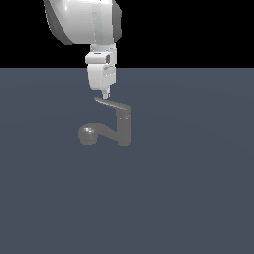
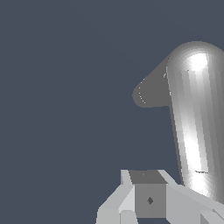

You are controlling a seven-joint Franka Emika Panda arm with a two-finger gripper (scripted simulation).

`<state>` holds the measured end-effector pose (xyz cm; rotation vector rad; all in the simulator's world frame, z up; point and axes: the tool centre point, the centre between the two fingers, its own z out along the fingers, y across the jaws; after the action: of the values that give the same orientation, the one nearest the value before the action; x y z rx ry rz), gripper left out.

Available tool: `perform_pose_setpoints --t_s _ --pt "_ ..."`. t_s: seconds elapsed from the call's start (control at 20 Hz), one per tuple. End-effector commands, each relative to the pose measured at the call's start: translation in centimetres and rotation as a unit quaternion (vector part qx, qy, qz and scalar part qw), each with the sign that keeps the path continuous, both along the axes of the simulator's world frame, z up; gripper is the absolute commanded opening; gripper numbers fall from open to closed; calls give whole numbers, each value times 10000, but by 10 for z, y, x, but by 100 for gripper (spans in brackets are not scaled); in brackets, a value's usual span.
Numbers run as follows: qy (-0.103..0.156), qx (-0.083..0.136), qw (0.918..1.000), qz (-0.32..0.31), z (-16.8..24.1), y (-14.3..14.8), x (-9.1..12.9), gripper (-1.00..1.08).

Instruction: Turn on the faucet by rotating a designated handle.

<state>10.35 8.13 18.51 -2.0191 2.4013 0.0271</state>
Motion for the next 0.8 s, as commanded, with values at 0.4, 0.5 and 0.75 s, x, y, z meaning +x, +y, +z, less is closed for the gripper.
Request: perform_pose_setpoints --t_s 0.4,0.5,0.75 --pt "-38 -80 9997 -243 -12 1 6 -100" --pt "-35 -79 9997 -237 -12 1 6 -100" --pt "-35 -79 9997 -237 -12 6 -6 -100"
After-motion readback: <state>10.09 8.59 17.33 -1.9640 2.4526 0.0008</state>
